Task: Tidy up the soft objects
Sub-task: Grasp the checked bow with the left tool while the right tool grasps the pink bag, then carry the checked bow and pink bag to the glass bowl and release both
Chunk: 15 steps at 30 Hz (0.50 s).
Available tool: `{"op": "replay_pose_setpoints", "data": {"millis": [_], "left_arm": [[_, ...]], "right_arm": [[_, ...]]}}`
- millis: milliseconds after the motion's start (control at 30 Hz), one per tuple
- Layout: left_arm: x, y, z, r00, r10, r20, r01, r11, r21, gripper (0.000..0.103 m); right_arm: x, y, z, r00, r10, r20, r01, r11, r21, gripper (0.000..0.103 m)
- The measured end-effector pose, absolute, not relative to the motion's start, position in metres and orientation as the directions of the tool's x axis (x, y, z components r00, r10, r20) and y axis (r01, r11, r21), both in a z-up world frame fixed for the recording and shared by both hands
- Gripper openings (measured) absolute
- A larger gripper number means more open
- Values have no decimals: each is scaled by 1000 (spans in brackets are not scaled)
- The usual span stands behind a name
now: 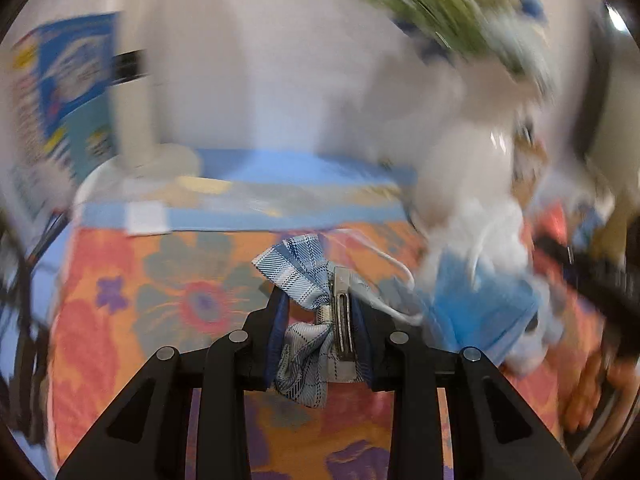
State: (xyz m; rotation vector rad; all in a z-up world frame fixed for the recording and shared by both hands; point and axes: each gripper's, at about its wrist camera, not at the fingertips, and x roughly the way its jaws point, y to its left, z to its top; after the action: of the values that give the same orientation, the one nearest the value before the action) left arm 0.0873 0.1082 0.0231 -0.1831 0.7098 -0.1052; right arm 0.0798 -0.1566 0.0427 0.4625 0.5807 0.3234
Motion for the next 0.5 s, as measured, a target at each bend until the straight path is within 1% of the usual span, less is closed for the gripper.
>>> {"op": "replay_pose_setpoints", "data": {"millis": [133,200,267,300,400,500], "left_arm": [[73,130,18,757,-174,-630,-39,951,-308,28],[60,138,17,767,-155,-623,-78,941,-330,28],[52,140,19,781,-133,-611,-95,941,-326,28],[44,141,22,789,-93,-608,-123,945,-305,28],[26,143,30,809,16,-588,-198,949,-246,28],[20,146,31,801,42,-597,-222,947,-231,28]], "right_arm": [[56,-164,44,798,445,-407,-197,830,522,37],[45,-171,44,806,460,-372,-210,810,547,37],[36,-181,44,815,472,-336,-216,786,580,37],[32,-185,43,816,477,-328,-214,775,594,37],[25,-185,43,809,480,-339,-220,782,583,37],[22,-171,46,784,493,-377,-253,808,532,37]]}}
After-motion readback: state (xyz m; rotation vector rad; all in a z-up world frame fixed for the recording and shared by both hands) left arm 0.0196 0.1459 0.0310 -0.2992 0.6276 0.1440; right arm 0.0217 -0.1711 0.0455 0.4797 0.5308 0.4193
